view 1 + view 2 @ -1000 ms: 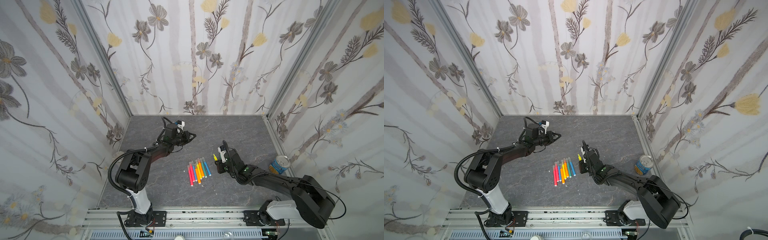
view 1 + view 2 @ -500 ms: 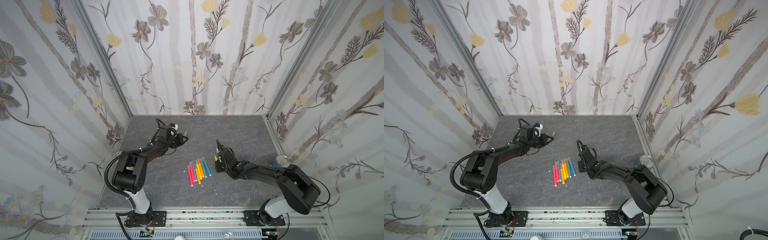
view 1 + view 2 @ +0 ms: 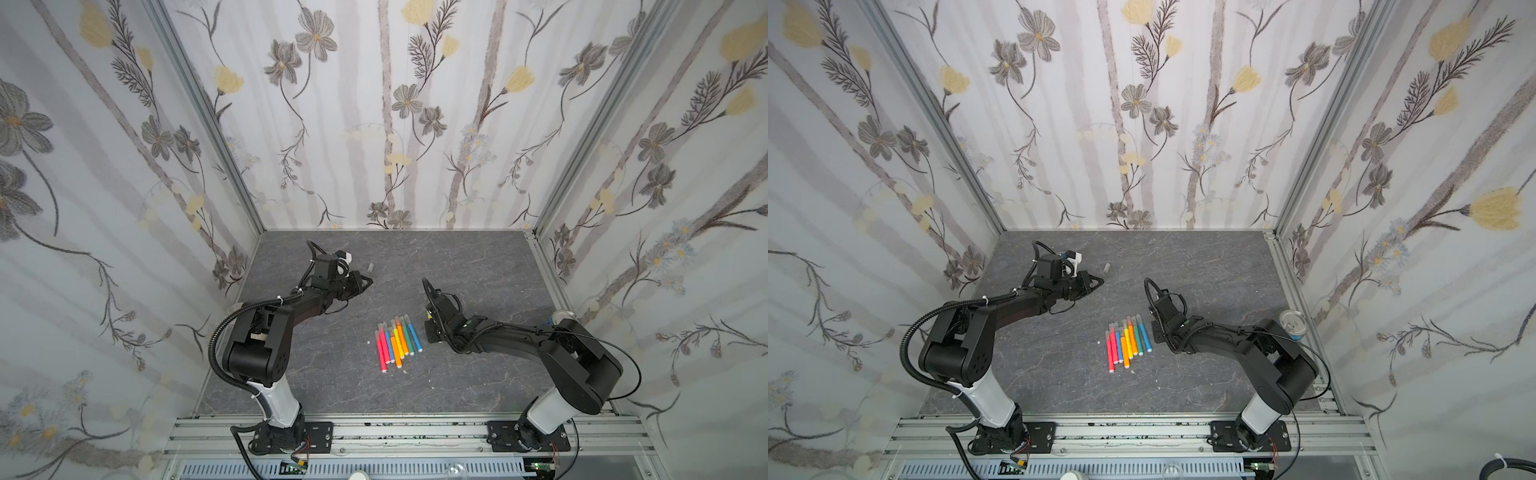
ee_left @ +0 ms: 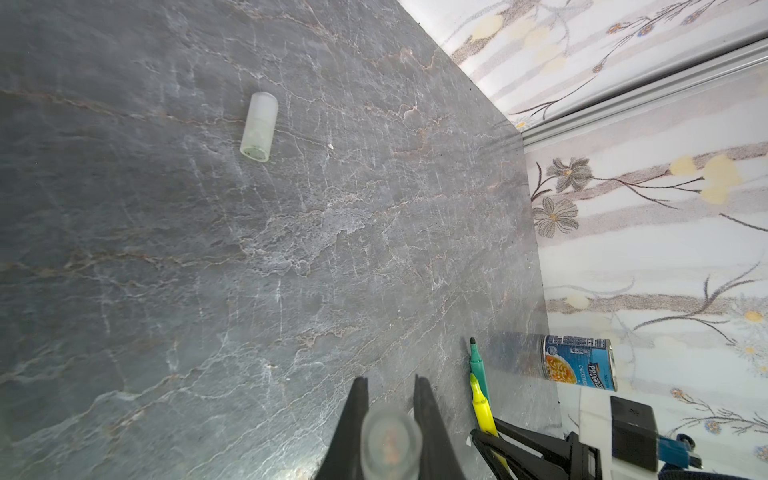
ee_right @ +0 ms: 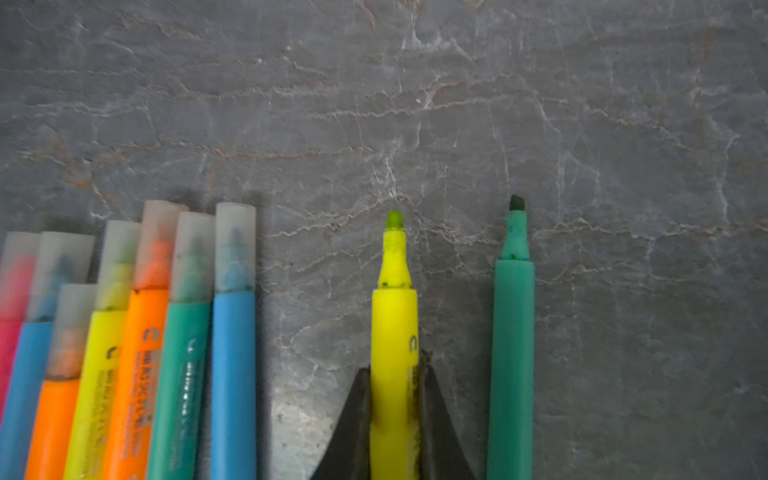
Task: Open the pen caps
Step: 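Lower the uncapped yellow highlighter with the right gripper while the left withdraws the cap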
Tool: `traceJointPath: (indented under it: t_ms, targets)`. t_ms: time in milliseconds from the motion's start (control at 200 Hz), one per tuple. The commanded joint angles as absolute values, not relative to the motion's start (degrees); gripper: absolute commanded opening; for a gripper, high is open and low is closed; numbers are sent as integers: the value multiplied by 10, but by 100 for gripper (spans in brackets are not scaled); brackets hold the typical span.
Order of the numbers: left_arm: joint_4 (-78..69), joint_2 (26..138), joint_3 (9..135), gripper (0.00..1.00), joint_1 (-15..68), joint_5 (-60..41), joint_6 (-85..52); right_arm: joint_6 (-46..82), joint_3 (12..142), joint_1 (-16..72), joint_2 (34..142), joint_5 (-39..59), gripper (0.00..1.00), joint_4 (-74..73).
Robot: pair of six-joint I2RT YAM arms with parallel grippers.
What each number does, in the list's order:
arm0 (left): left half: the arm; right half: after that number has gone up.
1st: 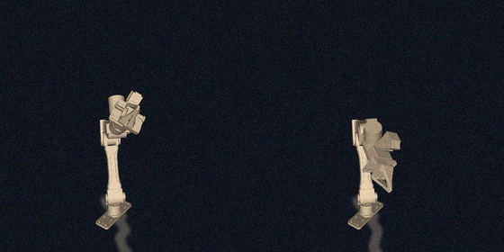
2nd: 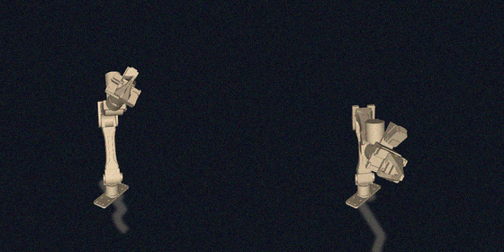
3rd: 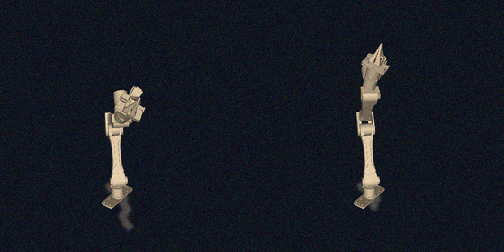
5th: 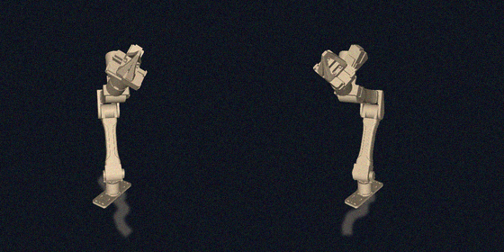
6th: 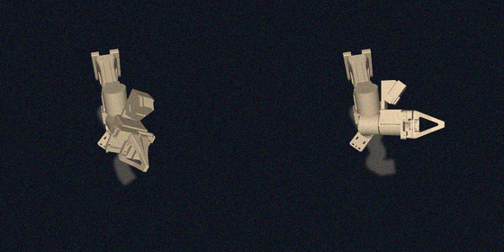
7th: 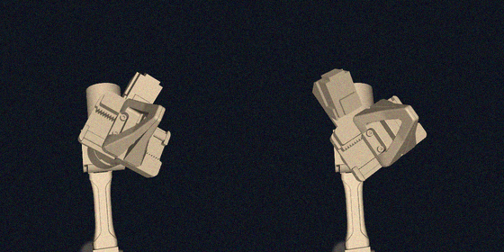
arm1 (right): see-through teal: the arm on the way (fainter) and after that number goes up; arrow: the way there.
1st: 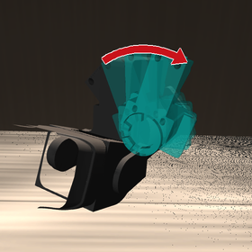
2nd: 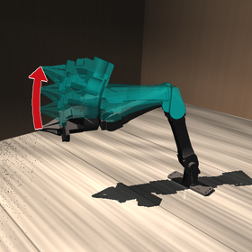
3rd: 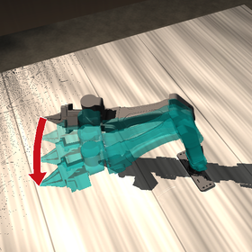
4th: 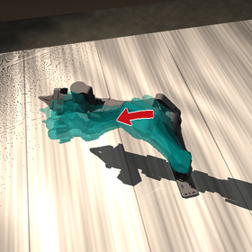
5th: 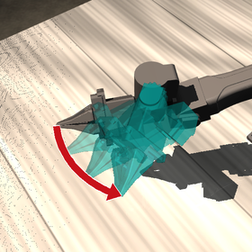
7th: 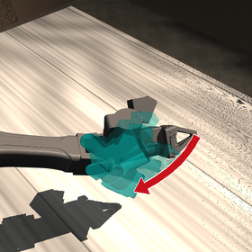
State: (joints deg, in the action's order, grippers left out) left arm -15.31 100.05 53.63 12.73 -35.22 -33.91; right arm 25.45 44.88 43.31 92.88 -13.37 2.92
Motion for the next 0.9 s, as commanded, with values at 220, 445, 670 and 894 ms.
traceJointPath:
  t_ms: [220, 445, 670, 894]
  targets:
    - [-173, 988, 529, 0, 125, -357, -330, 266, 453, 438, 932, -148, 11, 28]
    - [-187, 991, 508, 0, 125, -358, -330, 265, 459, 439, 948, -154, 12, 31]
    - [-191, 991, 504, 0, 124, -359, -329, 272, 461, 441, 961, -165, 14, 41]
    - [-197, 995, 503, 0, 124, -361, -332, 270, 465, 442, 962, -180, 20, 54]
